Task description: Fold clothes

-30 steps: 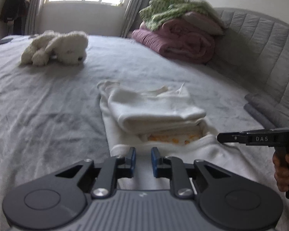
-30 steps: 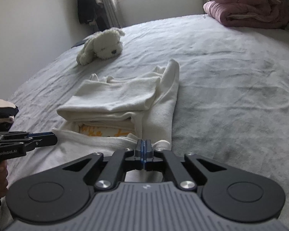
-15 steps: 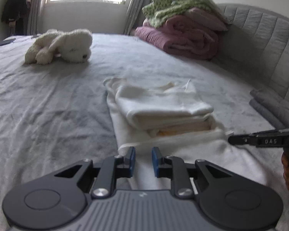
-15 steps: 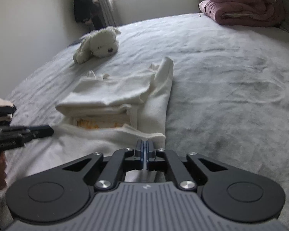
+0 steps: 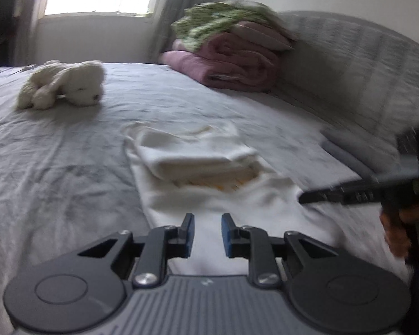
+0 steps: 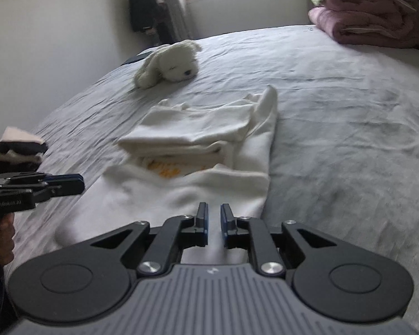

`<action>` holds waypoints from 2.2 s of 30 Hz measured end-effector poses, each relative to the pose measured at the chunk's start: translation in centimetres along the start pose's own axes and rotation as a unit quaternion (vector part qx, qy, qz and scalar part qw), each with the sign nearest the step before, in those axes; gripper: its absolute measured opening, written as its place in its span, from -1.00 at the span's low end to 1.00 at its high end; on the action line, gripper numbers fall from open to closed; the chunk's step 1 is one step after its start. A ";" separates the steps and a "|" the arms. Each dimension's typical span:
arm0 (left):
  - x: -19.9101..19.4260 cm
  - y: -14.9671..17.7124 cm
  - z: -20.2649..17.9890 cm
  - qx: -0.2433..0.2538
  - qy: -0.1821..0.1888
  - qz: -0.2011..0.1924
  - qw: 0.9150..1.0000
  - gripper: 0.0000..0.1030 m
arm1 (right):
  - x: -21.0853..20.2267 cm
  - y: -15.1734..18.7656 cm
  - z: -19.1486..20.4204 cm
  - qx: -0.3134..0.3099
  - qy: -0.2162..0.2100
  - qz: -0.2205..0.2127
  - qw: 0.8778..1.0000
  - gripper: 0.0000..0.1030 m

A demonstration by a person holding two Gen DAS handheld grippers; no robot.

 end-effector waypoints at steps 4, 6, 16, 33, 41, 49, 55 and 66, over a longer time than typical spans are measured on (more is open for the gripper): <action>-0.5 1.6 -1.1 0.023 0.014 0.017 0.999 -0.59 | -1.2 0.9 1.2 -0.019 -0.027 0.014 0.999 -0.70; -0.6 2.0 -1.4 0.024 0.013 0.023 0.999 -0.59 | -1.4 1.4 1.7 -0.030 -0.039 0.024 0.998 -0.69; -1.1 2.9 -0.7 0.022 0.006 0.036 0.999 -0.58 | -2.0 2.6 1.1 -0.052 -0.036 0.050 0.997 -0.82; -1.4 1.5 -1.9 0.031 0.026 0.013 0.999 -0.26 | -2.9 2.4 2.2 -0.070 -0.049 0.021 0.996 -0.61; 0.0 3.2 -4.4 0.101 0.025 0.042 0.994 -0.26 | -1.2 3.8 6.9 -0.125 -0.091 0.029 0.988 -0.64; -0.8 3.8 -3.5 0.111 0.031 0.051 0.992 -0.26 | -1.3 4.1 5.4 -0.129 -0.086 0.050 0.987 -0.81; -1.5 3.9 -3.0 0.111 0.044 0.052 0.992 -0.26 | -2.7 3.4 3.2 -0.119 -0.074 0.051 0.989 -0.76; -1.6 3.9 -3.2 0.123 0.047 0.054 0.990 -0.26 | -4.8 4.1 2.9 -0.189 -0.085 0.038 0.978 -0.33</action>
Point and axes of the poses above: each gripper's, at about its wrist camera, not at the fingertips, and x roughly the way its jaws point, z to its left, y to its underside, the point moved 1 cm from there along x, roughly the way its jaws point, and after that the axes turned 15 degrees about -z, right-handed, at the moved point
